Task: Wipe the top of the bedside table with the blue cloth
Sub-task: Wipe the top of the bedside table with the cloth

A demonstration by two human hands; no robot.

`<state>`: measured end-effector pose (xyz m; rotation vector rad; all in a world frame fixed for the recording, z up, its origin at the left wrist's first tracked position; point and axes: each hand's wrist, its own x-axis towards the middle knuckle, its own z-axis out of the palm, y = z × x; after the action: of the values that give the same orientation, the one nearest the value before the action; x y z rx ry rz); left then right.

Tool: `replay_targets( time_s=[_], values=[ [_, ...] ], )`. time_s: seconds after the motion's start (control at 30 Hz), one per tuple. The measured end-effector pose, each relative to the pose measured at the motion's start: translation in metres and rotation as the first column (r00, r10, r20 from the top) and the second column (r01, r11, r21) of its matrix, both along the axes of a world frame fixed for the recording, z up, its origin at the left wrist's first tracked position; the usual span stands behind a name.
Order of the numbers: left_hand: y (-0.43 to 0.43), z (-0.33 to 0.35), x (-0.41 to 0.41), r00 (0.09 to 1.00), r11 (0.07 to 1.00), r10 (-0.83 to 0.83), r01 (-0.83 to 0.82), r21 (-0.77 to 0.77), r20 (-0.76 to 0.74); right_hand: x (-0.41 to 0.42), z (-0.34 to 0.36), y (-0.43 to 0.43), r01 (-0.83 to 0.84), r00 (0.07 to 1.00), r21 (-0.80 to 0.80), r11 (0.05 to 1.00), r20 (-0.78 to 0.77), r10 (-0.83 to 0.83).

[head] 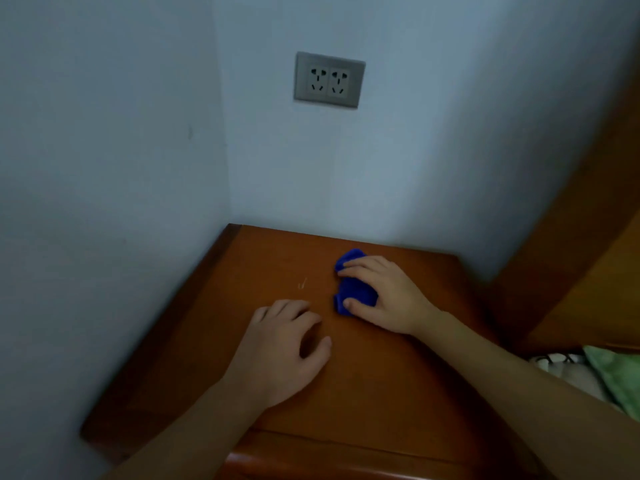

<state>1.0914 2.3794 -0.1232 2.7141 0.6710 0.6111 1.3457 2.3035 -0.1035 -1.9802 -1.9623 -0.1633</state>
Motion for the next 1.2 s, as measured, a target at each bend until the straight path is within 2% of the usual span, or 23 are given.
replay_targets(
  time_s=[0.37, 0.5, 0.73, 1.03, 1.2],
  values=[
    [0.001, -0.001, 0.0, 1.0, 1.0, -0.005, 0.005, -0.029, 0.015, 0.036, 0.002, 0.092, 0.239, 0.945, 0.007, 0.971, -0.233, -0.231],
    [-0.002, 0.001, -0.001, 1.0, 1.0, -0.005, 0.006, -0.029, 0.018, 0.022, -0.003, 0.076, 0.207, 0.963, 0.032, 0.978, -0.181, -0.198],
    [0.0, -0.003, 0.0, 0.999, 1.0, -0.009, 0.009, -0.003, 0.037, 0.01, -0.006, 0.039, -0.011, 0.995, 0.002, 1.0, -0.1, 0.011],
    [0.002, -0.004, -0.001, 0.999, 0.999, -0.018, 0.019, -0.026, 0.048, 0.028, -0.002, 0.102, 0.244, 0.955, 0.023, 0.969, -0.178, -0.236],
    [-0.001, -0.004, -0.002, 0.999, 0.999, -0.02, 0.022, -0.031, 0.049, 0.008, -0.006, 0.086, 0.268, 0.954, 0.049, 0.962, -0.152, -0.258]
  ],
)
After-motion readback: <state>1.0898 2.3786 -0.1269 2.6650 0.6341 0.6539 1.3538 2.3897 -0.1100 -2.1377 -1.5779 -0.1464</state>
